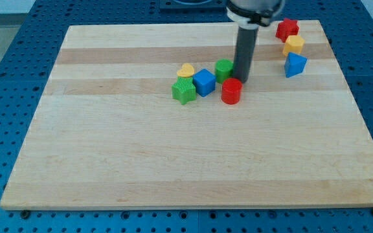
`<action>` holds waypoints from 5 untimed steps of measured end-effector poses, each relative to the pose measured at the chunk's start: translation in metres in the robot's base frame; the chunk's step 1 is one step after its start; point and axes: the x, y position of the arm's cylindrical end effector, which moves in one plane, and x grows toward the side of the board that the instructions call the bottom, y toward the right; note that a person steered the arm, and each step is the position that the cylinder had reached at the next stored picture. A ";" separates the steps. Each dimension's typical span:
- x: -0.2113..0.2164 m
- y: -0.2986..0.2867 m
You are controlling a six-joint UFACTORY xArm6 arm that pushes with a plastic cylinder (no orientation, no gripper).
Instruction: Push the red circle towards the green star
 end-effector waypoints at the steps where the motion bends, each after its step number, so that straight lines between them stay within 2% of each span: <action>1: -0.015 -0.025; 2: -0.006 -0.009; 3: 0.028 0.013; 5: 0.060 -0.041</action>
